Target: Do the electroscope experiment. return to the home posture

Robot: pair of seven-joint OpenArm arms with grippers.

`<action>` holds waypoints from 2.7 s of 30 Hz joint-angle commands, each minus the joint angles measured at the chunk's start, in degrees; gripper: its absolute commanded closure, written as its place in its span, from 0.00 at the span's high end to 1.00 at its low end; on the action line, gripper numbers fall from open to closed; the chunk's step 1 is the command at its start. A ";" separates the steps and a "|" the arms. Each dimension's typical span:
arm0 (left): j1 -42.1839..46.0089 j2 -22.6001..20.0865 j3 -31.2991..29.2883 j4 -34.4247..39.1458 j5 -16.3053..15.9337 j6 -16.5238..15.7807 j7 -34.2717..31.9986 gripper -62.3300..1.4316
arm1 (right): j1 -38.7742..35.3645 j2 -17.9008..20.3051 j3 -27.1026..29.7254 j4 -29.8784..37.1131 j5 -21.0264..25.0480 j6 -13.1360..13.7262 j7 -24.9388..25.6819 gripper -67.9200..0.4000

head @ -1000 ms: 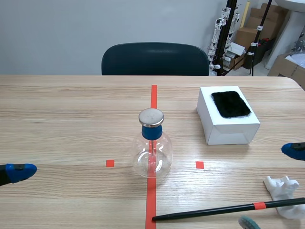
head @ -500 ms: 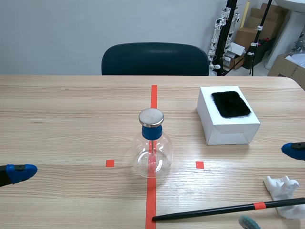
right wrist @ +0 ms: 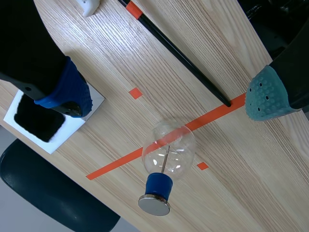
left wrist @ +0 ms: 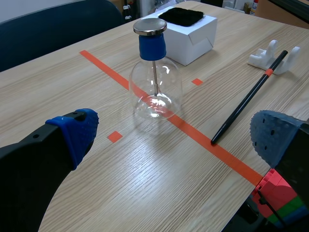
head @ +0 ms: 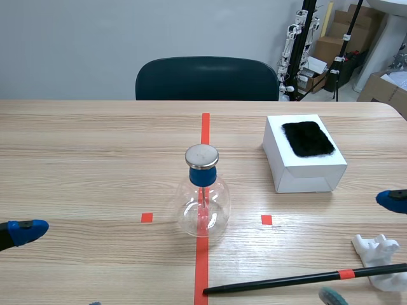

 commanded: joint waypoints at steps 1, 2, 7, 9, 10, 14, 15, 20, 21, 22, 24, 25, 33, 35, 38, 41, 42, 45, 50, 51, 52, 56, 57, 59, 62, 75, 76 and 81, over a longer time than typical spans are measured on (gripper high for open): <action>0.66 -0.04 -0.04 1.09 -0.57 0.04 -0.81 1.00 | 0.20 0.13 0.13 0.94 1.05 -0.22 0.83 1.00; 0.83 -0.04 -0.04 1.09 -0.57 0.04 -0.81 1.00 | 0.20 0.13 0.13 0.94 1.03 -0.22 0.83 1.00; 2.45 -0.04 -0.04 1.18 -0.57 0.13 -2.40 1.00 | 0.20 0.13 0.13 0.94 1.03 -0.22 0.83 1.00; 3.02 -0.04 -0.04 1.36 -0.57 0.13 -2.36 1.00 | 0.20 0.13 0.13 0.94 1.03 -0.22 0.81 1.00; 3.37 -0.04 -0.04 1.57 -0.57 0.50 -2.36 1.00 | 0.20 0.13 0.13 0.94 1.03 -0.22 0.81 1.00; 5.53 -0.07 -0.07 3.10 -0.55 2.73 -2.36 1.00 | 0.20 0.13 0.13 0.94 1.03 -0.22 0.81 1.00; 5.92 -0.07 -0.07 3.45 -0.55 2.69 -2.36 1.00 | 0.20 0.13 0.13 0.94 1.03 -0.22 0.81 1.00; 7.19 -0.04 -0.07 4.61 -0.57 3.13 -2.43 1.00 | 0.20 0.13 0.13 0.94 1.03 -0.22 0.81 1.00; 7.54 -0.04 -0.07 4.85 -0.55 3.10 -2.43 1.00 | 0.20 0.13 0.13 0.94 1.03 -0.22 0.81 1.00; 8.02 -0.07 -0.07 5.07 -0.57 3.19 -2.47 1.00 | 0.20 0.13 0.13 0.94 1.03 -0.22 0.81 1.00; 8.44 -0.07 -0.04 5.29 -0.57 4.13 -2.54 1.00 | 0.20 0.13 0.13 0.94 1.03 -0.22 0.81 1.00; 8.41 -0.07 -0.04 5.29 -0.57 4.15 -2.29 1.00 | 0.20 0.13 0.13 0.94 1.03 -0.22 0.81 1.00; 8.39 -0.07 -0.07 5.29 -0.57 4.57 -2.10 1.00 | 0.20 0.13 0.13 0.94 1.03 -0.22 0.81 1.00; 8.39 -0.07 -0.07 5.29 -0.57 4.57 -2.10 1.00 | 0.20 0.13 0.13 0.94 1.03 -0.22 0.81 1.00; 8.39 -0.07 -0.07 5.29 -0.57 4.57 -2.10 1.00 | 0.20 0.13 0.13 0.94 1.03 -0.22 0.81 1.00; 8.39 -0.07 -0.07 5.29 -0.57 4.57 -2.10 1.00 | 0.20 0.13 0.13 0.94 1.03 -0.22 0.81 1.00; 8.39 -0.07 -0.07 5.29 -0.57 4.57 -2.10 1.00 | 0.20 0.13 0.13 0.94 1.03 -0.22 0.81 1.00; 8.39 -0.07 -0.07 5.29 -0.57 4.57 -2.10 1.00 | 0.20 0.13 0.13 0.94 1.03 -0.22 0.81 1.00; 8.37 -0.07 -0.07 5.29 -0.57 4.57 -2.08 1.00 | 0.20 0.13 0.13 0.94 1.03 -0.22 0.83 1.00; 8.37 -0.07 -0.07 5.29 -0.57 4.57 -2.08 1.00 | 0.20 0.13 0.13 0.94 1.05 -0.22 0.83 1.00; 8.37 -0.07 -0.07 5.29 -0.57 4.57 -2.08 1.00 | 0.20 0.13 0.13 0.94 1.05 -0.22 0.85 1.00; 8.37 -0.07 -0.07 5.29 -0.57 4.57 -2.08 1.00 | 0.20 0.13 0.13 0.94 1.05 -0.22 0.85 1.00; 8.37 -0.07 -0.07 5.29 -0.57 4.57 -2.08 1.00 | 0.20 0.13 0.13 0.94 1.05 -0.22 0.85 1.00; 8.37 -0.07 -0.07 5.29 -0.57 4.57 -2.08 1.00 | 0.20 0.13 0.13 0.94 1.05 -0.22 0.83 1.00; 8.37 -0.07 -0.07 5.29 -0.57 4.57 -2.08 1.00 | 0.20 0.13 0.13 0.94 1.05 -0.22 0.83 1.00; 8.37 -0.07 -0.07 5.29 -0.57 4.57 -2.08 1.00 | 0.20 0.13 0.13 0.94 1.05 -0.22 0.85 1.00; 8.37 -0.07 -0.07 5.29 -0.57 4.57 -2.08 1.00 | 0.20 0.13 0.13 0.94 1.05 -0.22 0.85 1.00; 8.26 -0.07 -0.07 5.29 -0.57 4.57 -2.08 1.00 | 0.20 0.13 0.13 0.94 1.05 -0.22 0.85 1.00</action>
